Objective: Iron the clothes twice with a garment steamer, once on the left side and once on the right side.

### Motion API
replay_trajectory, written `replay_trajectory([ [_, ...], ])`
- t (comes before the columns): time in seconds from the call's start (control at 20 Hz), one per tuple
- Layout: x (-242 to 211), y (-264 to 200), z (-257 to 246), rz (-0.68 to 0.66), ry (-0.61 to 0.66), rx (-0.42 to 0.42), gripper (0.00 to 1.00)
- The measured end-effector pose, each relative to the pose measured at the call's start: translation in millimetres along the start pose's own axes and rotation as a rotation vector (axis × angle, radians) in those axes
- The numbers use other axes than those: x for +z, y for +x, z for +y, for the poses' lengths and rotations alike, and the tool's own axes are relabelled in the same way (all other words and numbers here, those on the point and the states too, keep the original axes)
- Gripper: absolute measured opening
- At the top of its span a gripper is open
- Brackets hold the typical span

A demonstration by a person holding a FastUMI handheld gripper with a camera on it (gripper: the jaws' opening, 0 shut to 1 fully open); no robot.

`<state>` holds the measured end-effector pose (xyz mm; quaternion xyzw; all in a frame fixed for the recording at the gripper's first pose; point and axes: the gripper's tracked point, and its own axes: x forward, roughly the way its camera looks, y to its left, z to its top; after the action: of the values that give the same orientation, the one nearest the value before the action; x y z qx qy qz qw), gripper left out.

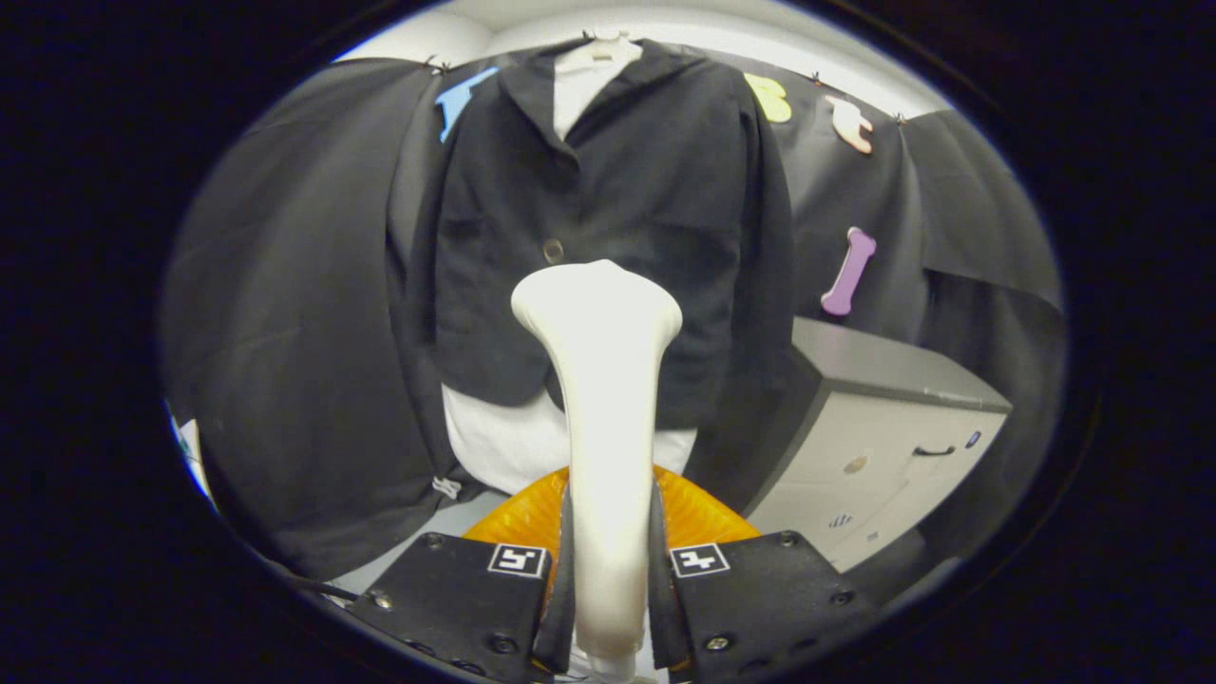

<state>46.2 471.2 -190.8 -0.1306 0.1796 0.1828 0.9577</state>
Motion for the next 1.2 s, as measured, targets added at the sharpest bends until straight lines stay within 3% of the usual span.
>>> replay_trajectory([
  [0.4,197,-33,38,-0.416,0.023,0.027,0.34],
  [0.65,286,-31,76,-0.583,0.029,0.070,0.34],
  [0.9,357,-15,98,-0.721,0.005,0.098,0.34],
  [1.2,404,10,121,-0.758,-0.033,0.101,0.34],
])
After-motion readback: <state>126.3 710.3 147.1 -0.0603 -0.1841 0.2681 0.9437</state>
